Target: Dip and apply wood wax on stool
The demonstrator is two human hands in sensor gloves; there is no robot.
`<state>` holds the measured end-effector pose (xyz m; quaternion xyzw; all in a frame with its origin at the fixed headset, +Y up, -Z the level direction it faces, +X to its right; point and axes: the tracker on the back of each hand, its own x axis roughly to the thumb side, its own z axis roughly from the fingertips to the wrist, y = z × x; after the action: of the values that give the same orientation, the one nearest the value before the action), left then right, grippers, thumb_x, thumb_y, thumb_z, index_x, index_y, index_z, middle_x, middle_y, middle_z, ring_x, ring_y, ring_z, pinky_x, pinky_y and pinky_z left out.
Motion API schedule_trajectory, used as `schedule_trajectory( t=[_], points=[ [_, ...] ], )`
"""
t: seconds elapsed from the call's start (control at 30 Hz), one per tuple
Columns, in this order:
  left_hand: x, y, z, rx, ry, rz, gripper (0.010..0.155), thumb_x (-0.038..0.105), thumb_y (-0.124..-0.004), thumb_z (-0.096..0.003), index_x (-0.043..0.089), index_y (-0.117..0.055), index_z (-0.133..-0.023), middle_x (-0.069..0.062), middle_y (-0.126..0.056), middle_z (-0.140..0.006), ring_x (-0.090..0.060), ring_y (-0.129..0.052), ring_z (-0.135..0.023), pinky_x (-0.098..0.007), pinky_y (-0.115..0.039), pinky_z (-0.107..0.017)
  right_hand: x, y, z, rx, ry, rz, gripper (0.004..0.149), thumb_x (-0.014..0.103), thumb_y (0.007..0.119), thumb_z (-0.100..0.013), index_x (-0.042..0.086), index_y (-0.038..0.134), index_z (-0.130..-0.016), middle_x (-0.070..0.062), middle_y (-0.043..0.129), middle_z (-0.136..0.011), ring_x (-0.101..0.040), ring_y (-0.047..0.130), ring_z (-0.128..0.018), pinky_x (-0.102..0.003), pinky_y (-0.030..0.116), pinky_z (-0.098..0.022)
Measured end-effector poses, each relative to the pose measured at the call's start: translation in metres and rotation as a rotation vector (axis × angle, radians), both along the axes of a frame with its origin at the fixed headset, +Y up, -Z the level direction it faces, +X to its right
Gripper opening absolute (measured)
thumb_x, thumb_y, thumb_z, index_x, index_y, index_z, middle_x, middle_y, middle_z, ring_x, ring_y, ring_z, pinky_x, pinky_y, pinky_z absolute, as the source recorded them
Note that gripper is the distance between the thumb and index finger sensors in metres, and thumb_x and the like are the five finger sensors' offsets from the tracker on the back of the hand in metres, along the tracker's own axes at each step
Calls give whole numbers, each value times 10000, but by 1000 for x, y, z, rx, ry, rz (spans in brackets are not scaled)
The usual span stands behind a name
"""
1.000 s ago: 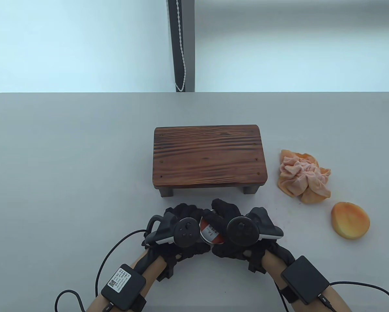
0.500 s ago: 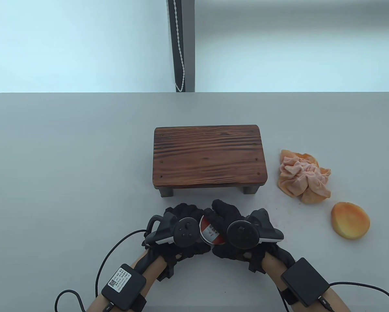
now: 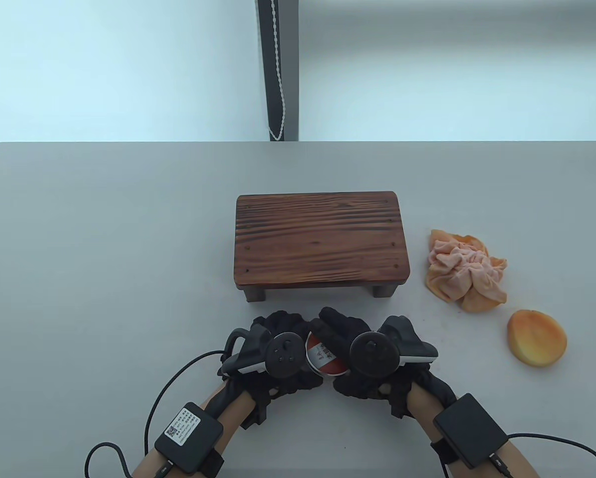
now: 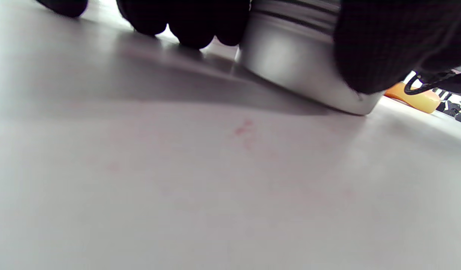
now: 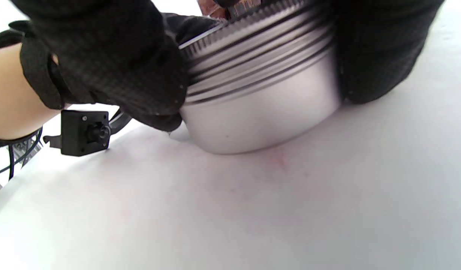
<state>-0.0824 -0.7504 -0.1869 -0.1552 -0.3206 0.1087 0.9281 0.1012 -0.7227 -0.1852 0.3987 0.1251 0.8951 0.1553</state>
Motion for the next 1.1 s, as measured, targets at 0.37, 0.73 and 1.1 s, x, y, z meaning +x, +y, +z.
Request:
schedule_trajectory(
  t=[0.37,0.73,1.1],
  points=[
    [1,0,0,9,5,-1,882,587,-831,-506,-23,-544,-1075,-362,-563,-1150,-635,-500,-1042,-926,-457,-639,6,-2,-1,16,29,-17,909,358,960,-519,49,346,-1113,-261,452,-1180,-816,694,-881,-683,846,-573],
    [1,2,1,50,30,-20,910,639,-853,-467,4,-593,-1064,-329,-628,-1144,-608,-569,-1050,-942,-522,-627,8,-3,-4,13,56,-2,934,393,953,-522,79,304,-1116,-262,385,-1197,-798,715,-875,-644,846,-594],
    [2,2,2,52,31,-29,909,638,-854,-473,5,-586,-1067,-326,-622,-1146,-604,-566,-1054,-943,-522,-629,8,-4,-4,12,48,-2,922,362,940,-537,59,283,-1109,-246,391,-1191,-805,705,-875,-642,833,-604]
  ],
)
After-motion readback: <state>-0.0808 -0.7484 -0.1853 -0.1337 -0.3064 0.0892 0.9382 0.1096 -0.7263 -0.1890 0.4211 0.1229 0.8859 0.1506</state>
